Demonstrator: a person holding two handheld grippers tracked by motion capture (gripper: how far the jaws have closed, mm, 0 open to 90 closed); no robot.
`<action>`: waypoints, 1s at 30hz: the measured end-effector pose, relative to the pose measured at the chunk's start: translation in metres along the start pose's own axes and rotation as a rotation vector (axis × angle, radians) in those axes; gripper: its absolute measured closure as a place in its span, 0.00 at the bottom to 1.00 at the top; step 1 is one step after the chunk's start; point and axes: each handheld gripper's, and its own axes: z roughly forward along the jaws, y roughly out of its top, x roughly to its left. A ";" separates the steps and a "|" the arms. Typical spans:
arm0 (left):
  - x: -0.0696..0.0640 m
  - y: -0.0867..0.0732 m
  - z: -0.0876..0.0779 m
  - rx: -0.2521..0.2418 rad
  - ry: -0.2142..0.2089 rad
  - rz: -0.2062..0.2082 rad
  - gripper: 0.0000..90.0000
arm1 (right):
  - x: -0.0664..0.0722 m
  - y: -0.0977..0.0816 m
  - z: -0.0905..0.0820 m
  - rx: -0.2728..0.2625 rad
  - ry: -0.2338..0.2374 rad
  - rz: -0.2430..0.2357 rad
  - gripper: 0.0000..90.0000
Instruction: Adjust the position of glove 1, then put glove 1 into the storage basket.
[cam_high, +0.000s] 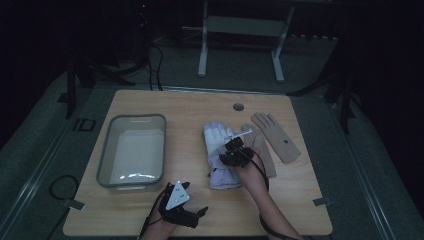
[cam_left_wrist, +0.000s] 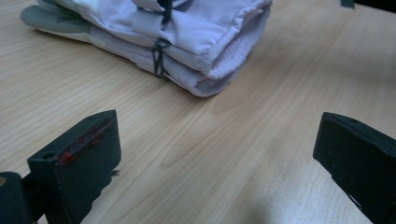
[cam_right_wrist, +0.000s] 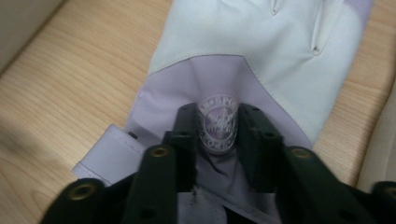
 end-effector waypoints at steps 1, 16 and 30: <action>0.000 0.000 0.000 0.006 -0.001 -0.002 0.01 | -0.001 0.000 -0.002 -0.009 0.004 -0.002 0.64; -0.002 0.007 -0.006 0.011 0.023 -0.025 0.01 | -0.021 -0.018 -0.032 -0.180 0.138 -0.011 0.16; -0.002 0.036 -0.014 0.013 0.001 -0.080 0.01 | -0.040 -0.040 -0.071 -0.267 0.145 -0.106 0.12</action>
